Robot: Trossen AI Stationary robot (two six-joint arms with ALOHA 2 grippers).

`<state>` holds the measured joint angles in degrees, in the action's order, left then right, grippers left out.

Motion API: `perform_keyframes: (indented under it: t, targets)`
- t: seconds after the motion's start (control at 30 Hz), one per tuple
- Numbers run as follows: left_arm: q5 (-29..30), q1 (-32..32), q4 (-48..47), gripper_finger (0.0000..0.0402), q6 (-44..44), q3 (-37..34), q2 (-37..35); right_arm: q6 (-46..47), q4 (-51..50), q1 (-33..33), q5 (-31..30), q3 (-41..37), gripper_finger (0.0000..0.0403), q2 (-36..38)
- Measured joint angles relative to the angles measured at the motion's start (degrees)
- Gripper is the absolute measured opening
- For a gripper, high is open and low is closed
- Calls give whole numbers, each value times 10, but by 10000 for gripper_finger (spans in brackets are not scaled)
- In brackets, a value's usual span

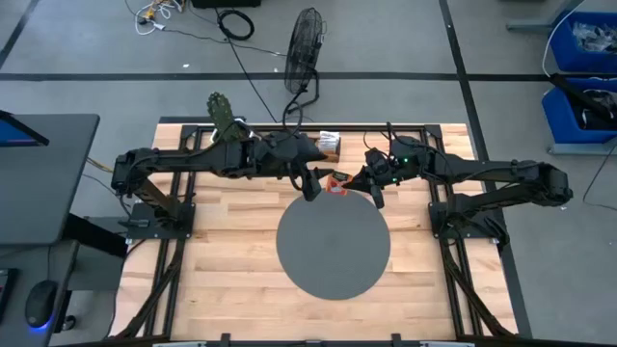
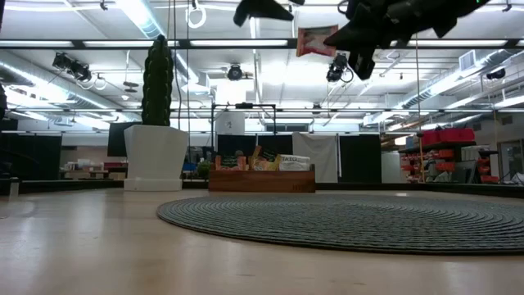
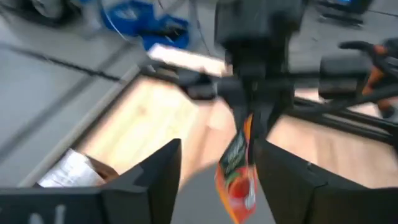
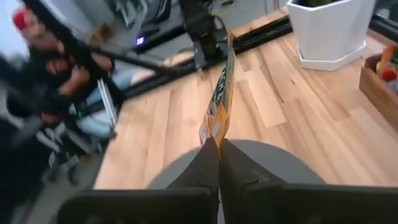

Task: Pick & Place Tea
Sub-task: Put the orange tea bag into the left section of the wooden organizer

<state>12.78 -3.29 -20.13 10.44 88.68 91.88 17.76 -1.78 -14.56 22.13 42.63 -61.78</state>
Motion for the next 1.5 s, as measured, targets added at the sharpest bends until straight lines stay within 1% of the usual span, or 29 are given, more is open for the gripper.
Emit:
perform_keyframes:
  t: [0.07,0.17,0.27,0.37,0.47,0.53,0.6,0.7,0.83,0.93,1.03,1.2,1.23,1.3,1.37,1.43,1.5]
  targets:
    - [-37,-11,-13,221,15,-1,1,-40,-52,0,4,29,0,-4]
    - [-68,-24,-13,239,24,-1,0,-98,-139,0,4,72,0,-18]
    - [-120,-37,-14,244,31,-1,1,-140,-189,0,8,110,0,-37]
    - [-166,-46,-27,241,42,0,7,-168,-222,0,8,143,0,-65]
    - [-173,-47,-52,234,44,-2,12,-183,-232,1,4,172,0,-92]
    - [-175,-47,-41,231,43,1,17,-189,-239,1,4,185,0,-107]
    - [-175,-46,-60,227,43,0,19,-193,-237,4,4,199,0,-121]
    - [-176,-46,-61,217,42,0,24,-202,-242,10,4,216,0,-133]
    - [-176,-46,-71,190,43,0,25,-204,-244,15,4,223,0,-141]
    - [-176,-46,-73,157,39,0,25,-203,-245,15,3,223,0,-141]
    - [-176,-46,-73,112,34,0,25,-203,-244,15,-6,223,0,-141]
    - [-176,-44,-73,22,-2,0,25,-203,-243,15,-7,223,0,-141]
    - [-176,-42,-73,12,-8,0,25,-203,-243,15,-7,223,0,-141]
    - [-175,-41,-72,7,-27,0,25,-203,-243,15,-7,223,0,-141]
    - [-162,-38,-73,5,-45,0,25,-203,-242,15,-7,223,0,-141]
    - [-133,-35,-79,3,-65,0,25,-202,-241,15,-7,223,3,-141]
    - [-100,-34,-91,3,-77,0,25,-203,-241,14,-6,223,13,-139]
